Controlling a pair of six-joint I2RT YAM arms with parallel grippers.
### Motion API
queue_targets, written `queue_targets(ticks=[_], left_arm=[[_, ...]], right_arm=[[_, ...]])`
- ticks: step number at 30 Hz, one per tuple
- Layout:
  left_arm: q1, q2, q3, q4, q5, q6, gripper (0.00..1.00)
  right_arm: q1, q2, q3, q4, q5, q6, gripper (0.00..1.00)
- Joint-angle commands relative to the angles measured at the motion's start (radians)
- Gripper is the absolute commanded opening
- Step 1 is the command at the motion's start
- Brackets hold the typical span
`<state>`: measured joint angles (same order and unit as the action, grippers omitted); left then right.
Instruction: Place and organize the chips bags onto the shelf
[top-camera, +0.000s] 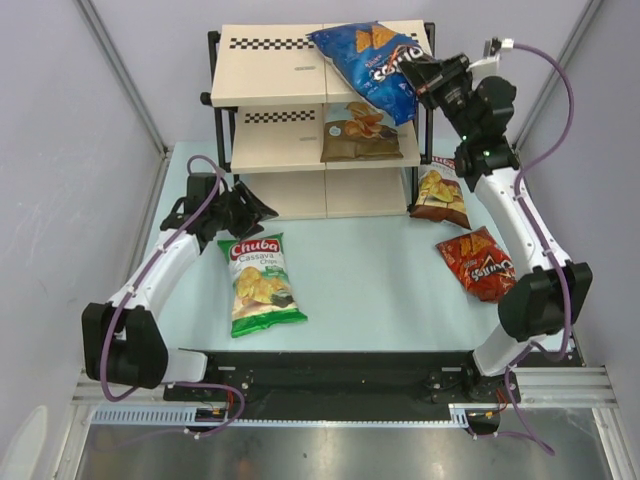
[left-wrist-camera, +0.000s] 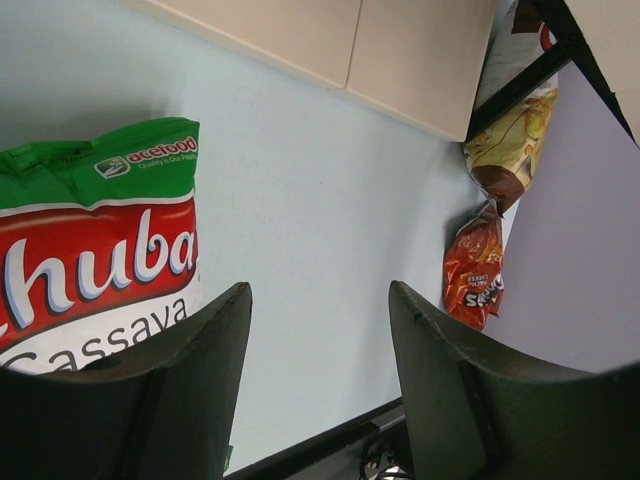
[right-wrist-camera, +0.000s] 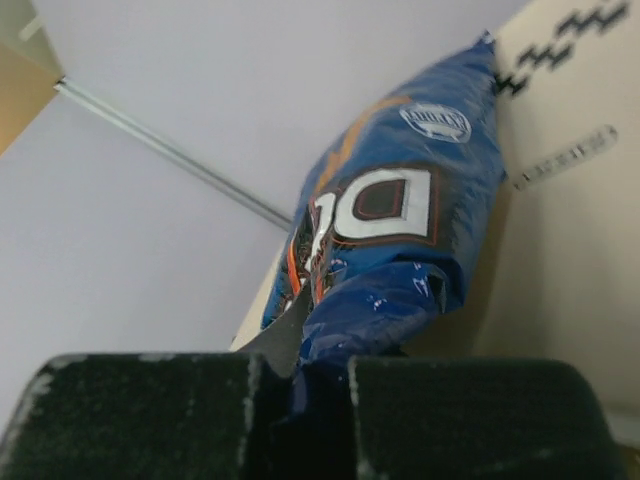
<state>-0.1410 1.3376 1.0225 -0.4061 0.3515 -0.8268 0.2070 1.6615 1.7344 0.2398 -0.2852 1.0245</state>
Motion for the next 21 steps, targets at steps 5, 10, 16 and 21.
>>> queue_targets(ticks=[5, 10, 16, 21], left_arm=[[0.007, 0.034, 0.047, 0.016, 0.018, 0.022, 0.62], [0.007, 0.048, 0.060, 0.021, 0.024, 0.018, 0.62], [0.007, 0.046, 0.070, 0.001, 0.006, 0.037, 0.62], [0.007, 0.061, 0.085, 0.000, 0.009, 0.044, 0.62]], right_arm=[[0.123, -0.085, -0.059, -0.060, 0.447, -0.116, 0.00], [0.178, -0.052, 0.005, -0.137, 0.653, -0.116, 0.00], [0.181, 0.004, 0.108, -0.158, 0.771, -0.150, 0.00], [0.177, 0.090, 0.183, -0.189, 0.655, -0.113, 0.00]])
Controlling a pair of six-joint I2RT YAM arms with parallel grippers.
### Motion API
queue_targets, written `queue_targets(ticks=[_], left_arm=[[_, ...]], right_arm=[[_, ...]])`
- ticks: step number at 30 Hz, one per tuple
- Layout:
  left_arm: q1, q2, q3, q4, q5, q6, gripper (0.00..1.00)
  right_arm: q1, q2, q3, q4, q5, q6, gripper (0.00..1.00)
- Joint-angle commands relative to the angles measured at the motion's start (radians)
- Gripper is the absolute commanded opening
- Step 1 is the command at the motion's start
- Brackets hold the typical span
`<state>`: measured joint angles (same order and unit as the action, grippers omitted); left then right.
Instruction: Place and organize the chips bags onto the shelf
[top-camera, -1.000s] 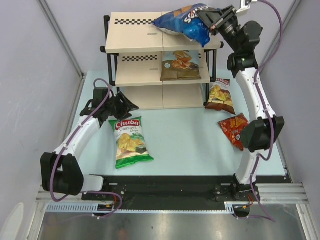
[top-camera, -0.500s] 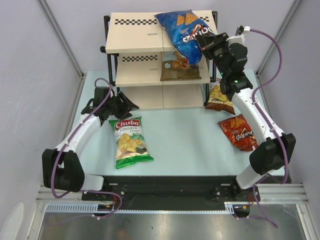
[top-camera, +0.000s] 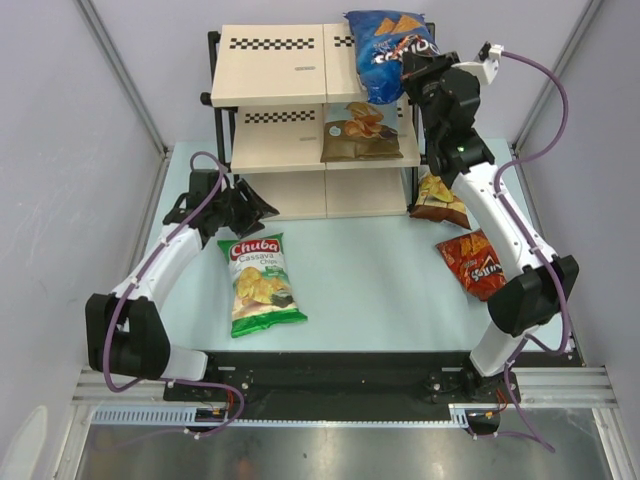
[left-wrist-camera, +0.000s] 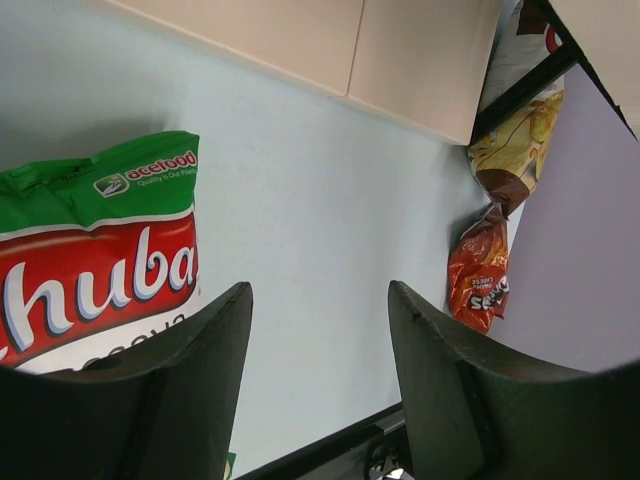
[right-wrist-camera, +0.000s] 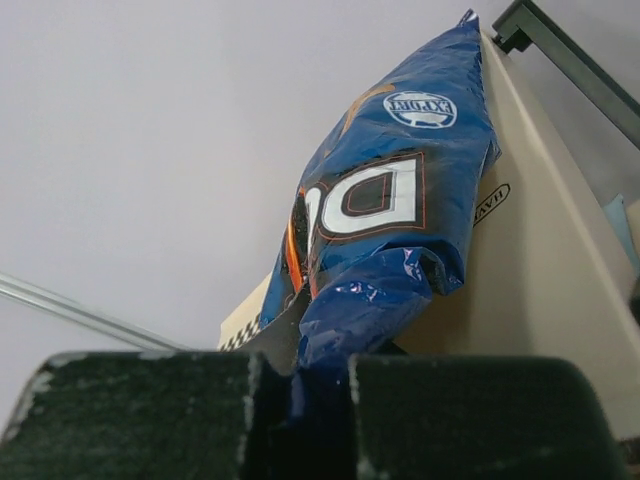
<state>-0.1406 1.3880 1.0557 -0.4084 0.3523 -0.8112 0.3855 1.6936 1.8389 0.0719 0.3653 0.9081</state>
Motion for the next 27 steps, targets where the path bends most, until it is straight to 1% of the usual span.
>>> queue_targets(ticks=[1, 6, 14, 16, 17, 20, 22, 24, 26, 27], left_arm=[[0.007, 0.014, 0.055, 0.002, 0.008, 0.029, 0.62], [0.007, 0.022, 0.056, 0.005, 0.013, 0.032, 0.61], [0.007, 0.045, 0.069, 0.005, 0.019, 0.037, 0.60], [0.007, 0.048, 0.069, 0.006, 0.020, 0.037, 0.60], [0.007, 0.049, 0.070, 0.006, 0.020, 0.037, 0.60], [0.007, 0.049, 0.075, -0.001, 0.010, 0.038, 0.62], [0.007, 0.045, 0.078, -0.015, -0.009, 0.040, 0.63], [0.007, 0.037, 0.079, -0.021, -0.019, 0.041, 0.65], [0.007, 0.031, 0.072, -0.026, -0.029, 0.041, 0.66], [0.007, 0.028, 0.067, -0.024, -0.030, 0.040, 0.67]], right_arm=[[0.000, 0.064, 0.085, -0.027, -0.006, 0.014, 0.00], [0.013, 0.077, 0.069, -0.067, -0.011, 0.041, 0.00], [0.047, 0.049, 0.020, -0.067, 0.012, 0.075, 0.00], [0.050, 0.049, 0.017, -0.101, 0.000, 0.090, 0.00], [0.052, 0.043, 0.014, -0.103, -0.005, 0.095, 0.09], [0.056, 0.026, -0.010, -0.101, -0.012, 0.087, 0.48], [0.058, 0.003, -0.023, -0.110, -0.008, 0.078, 0.62], [0.050, -0.020, -0.046, -0.110, -0.009, 0.072, 0.71], [0.044, -0.037, -0.066, -0.113, -0.026, 0.071, 0.76], [0.038, -0.047, -0.082, -0.118, -0.032, 0.068, 0.76]])
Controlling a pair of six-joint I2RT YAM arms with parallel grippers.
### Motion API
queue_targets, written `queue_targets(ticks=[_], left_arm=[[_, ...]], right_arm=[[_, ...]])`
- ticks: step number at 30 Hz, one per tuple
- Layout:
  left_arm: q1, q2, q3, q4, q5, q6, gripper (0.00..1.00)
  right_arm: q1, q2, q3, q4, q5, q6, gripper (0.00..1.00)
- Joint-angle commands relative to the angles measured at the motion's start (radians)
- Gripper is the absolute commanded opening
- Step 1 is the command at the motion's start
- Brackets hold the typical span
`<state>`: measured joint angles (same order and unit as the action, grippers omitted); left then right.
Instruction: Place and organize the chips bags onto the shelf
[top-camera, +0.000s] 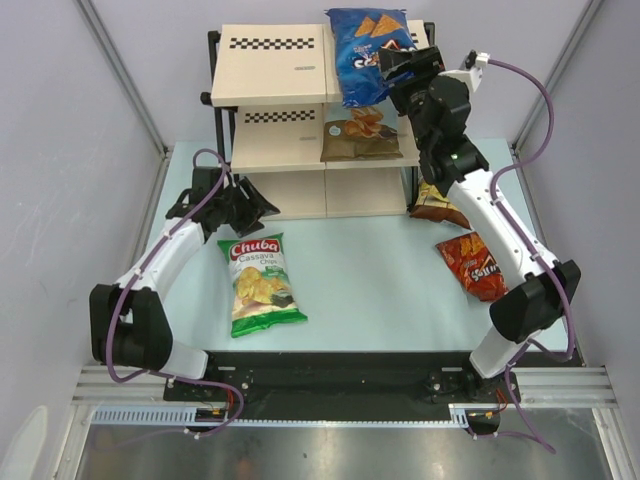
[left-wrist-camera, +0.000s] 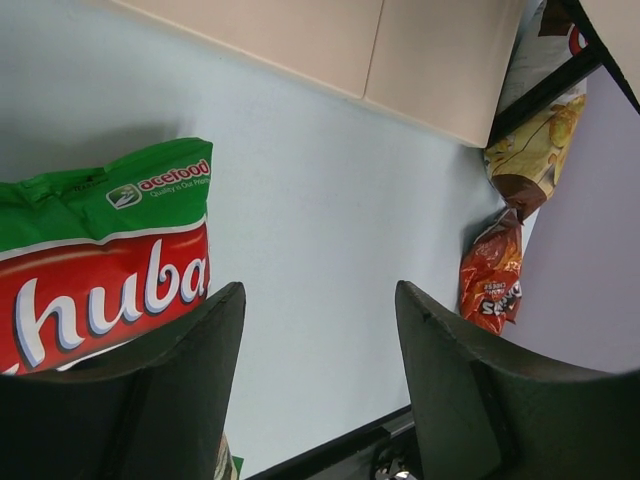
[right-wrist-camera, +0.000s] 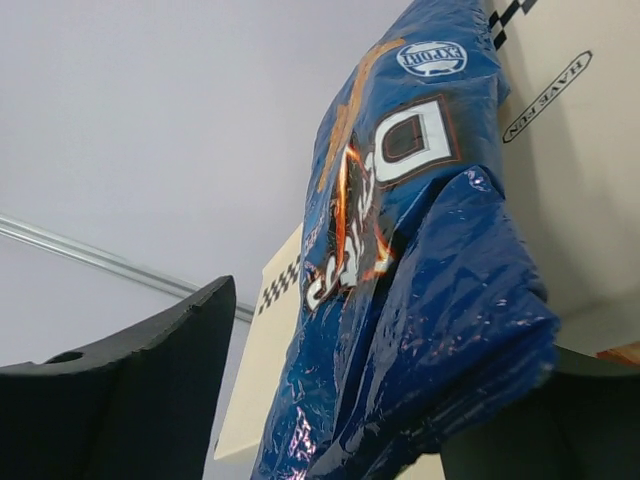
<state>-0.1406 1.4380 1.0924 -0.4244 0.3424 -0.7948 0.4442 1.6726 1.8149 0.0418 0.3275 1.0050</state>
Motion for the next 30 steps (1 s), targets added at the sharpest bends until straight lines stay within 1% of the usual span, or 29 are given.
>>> queue_targets(ticks=[1, 2, 3, 4, 6, 8, 10, 11, 15, 16, 18, 19, 20, 22, 24, 27, 30], left_arm=[[0.007, -0.028, 0.024, -0.007, -0.020, 0.023, 0.71], [0.007, -0.034, 0.021, -0.002, -0.014, 0.023, 0.75], [0.007, -0.037, 0.017, 0.007, -0.010, 0.025, 0.75], [0.007, -0.047, 0.018, 0.006, -0.010, 0.025, 0.78], [0.007, -0.054, 0.030, -0.014, -0.043, 0.037, 0.82], [0.010, -0.057, 0.076, -0.054, -0.077, 0.075, 0.83], [0.016, -0.060, 0.109, -0.120, -0.135, 0.100, 0.83], [0.018, -0.067, 0.132, -0.140, -0.161, 0.120, 0.84], [0.045, -0.117, 0.136, -0.221, -0.264, 0.166, 0.86], [0.053, -0.132, 0.120, -0.241, -0.275, 0.173, 0.88], [0.085, -0.189, 0.086, -0.249, -0.279, 0.190, 0.89], [0.099, -0.211, 0.043, -0.260, -0.276, 0.195, 0.89], [0.122, -0.229, 0.020, -0.261, -0.275, 0.198, 0.89], [0.134, -0.272, -0.040, -0.267, -0.270, 0.209, 0.89], [0.138, -0.287, -0.058, -0.290, -0.270, 0.204, 0.89], [0.138, -0.291, -0.103, -0.261, -0.240, 0.190, 0.90], [0.150, -0.269, -0.140, -0.269, -0.191, 0.193, 0.91]], right_arm=[[-0.024, -0.042, -0.066, -0.095, -0.014, -0.035, 0.76], [-0.032, -0.051, -0.072, -0.105, -0.031, -0.039, 0.76], [-0.047, -0.060, -0.086, -0.143, -0.045, -0.034, 0.76], [-0.055, -0.089, -0.098, -0.158, -0.068, -0.032, 0.77], [-0.079, -0.128, -0.156, -0.177, -0.088, -0.040, 0.78], [-0.091, -0.192, -0.189, -0.227, -0.097, -0.065, 0.78], [-0.098, -0.226, -0.213, -0.281, -0.084, -0.142, 0.78], [-0.101, -0.259, -0.218, -0.343, -0.085, -0.163, 0.79], [-0.096, -0.339, -0.261, -0.476, -0.073, -0.310, 0.79], [-0.093, -0.355, -0.276, -0.496, -0.073, -0.392, 0.78], [-0.085, -0.378, -0.282, -0.575, -0.082, -0.463, 0.79], [-0.084, -0.384, -0.288, -0.606, -0.078, -0.505, 0.80], [-0.076, -0.402, -0.295, -0.661, -0.067, -0.513, 0.80], [-0.075, -0.422, -0.321, -0.686, -0.058, -0.519, 0.81], [-0.064, -0.441, -0.339, -0.691, -0.062, -0.508, 0.81], [-0.045, -0.445, -0.342, -0.689, -0.091, -0.522, 0.80], [-0.039, -0.448, -0.342, -0.711, -0.134, -0.533, 0.81]])
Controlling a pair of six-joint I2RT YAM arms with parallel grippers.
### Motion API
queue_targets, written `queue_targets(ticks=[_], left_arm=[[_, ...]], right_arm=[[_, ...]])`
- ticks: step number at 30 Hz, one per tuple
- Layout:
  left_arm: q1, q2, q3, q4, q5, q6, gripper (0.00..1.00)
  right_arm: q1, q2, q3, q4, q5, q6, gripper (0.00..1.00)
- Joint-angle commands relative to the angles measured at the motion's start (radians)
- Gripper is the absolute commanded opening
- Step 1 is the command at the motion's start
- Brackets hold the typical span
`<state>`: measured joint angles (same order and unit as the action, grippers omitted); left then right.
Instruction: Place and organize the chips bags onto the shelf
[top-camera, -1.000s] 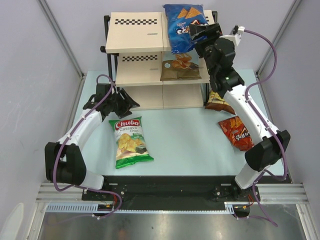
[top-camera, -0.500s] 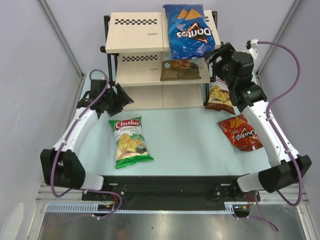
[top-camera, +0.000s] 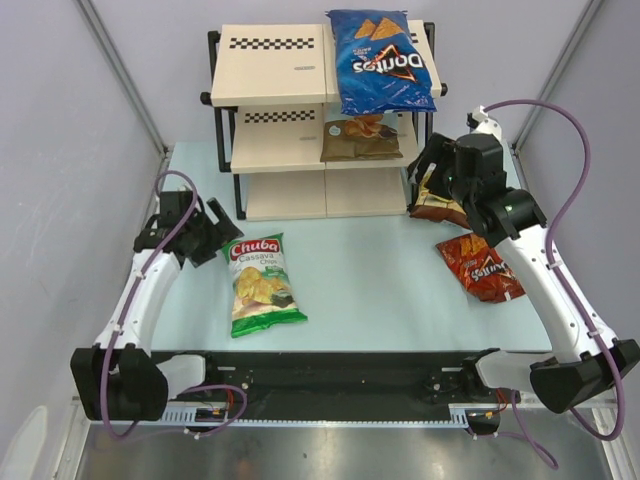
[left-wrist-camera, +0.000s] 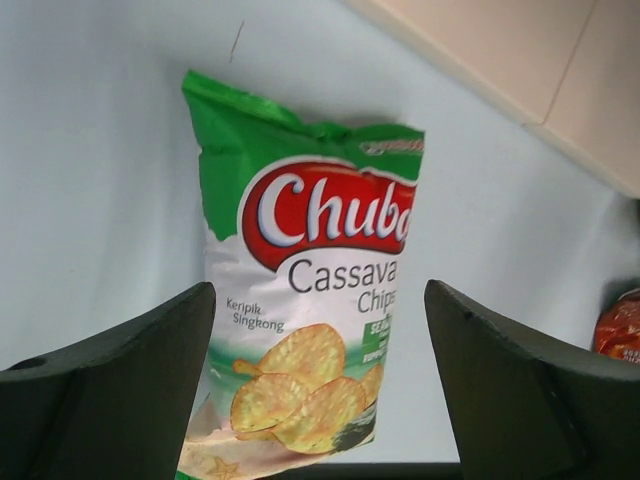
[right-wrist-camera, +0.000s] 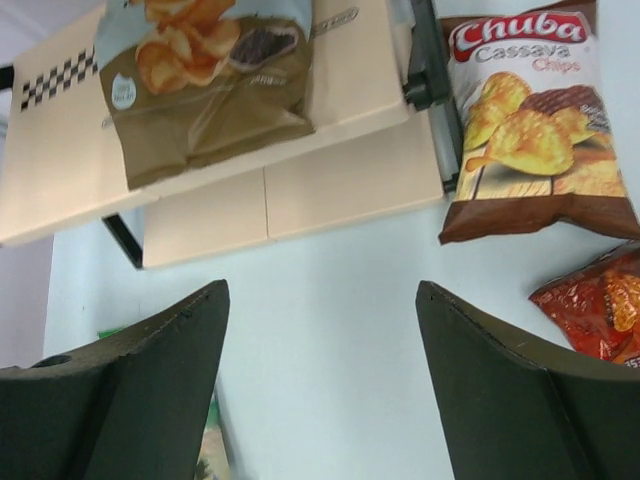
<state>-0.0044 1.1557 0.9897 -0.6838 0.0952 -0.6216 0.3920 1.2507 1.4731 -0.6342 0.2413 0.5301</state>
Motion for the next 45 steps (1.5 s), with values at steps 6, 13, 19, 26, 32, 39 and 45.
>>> queue_targets(ticks=[6, 13, 19, 26, 32, 39, 45], left_arm=[[0.103, -0.005, -0.178, 0.035, 0.224, -0.001, 0.94], [0.106, -0.056, -0.354, 0.157, 0.391, -0.032, 0.94], [0.106, -0.044, -0.437, 0.266, 0.491, -0.043, 0.93], [0.104, -0.022, -0.493, 0.481, 0.598, -0.082, 0.84], [0.106, -0.016, -0.514, 0.561, 0.629, -0.139, 0.52], [0.106, -0.031, -0.481, 0.511, 0.638, -0.159, 0.13], [0.103, -0.184, -0.467, 0.379, 0.568, -0.301, 0.04]], right_arm=[[0.019, -0.014, -0.002, -0.091, -0.091, -0.087, 0.79], [0.039, 0.032, -0.005, -0.170, -0.211, -0.125, 0.79], [0.050, 0.088, -0.004, -0.139, -0.293, -0.131, 0.79], [0.062, 0.142, -0.004, -0.130, -0.437, -0.150, 0.79], [0.062, 0.200, -0.005, -0.162, -0.595, -0.134, 0.78], [0.062, 0.234, -0.002, -0.136, -0.617, -0.131, 0.78], [0.094, 0.273, 0.009, -0.166, -0.646, -0.067, 0.76]])
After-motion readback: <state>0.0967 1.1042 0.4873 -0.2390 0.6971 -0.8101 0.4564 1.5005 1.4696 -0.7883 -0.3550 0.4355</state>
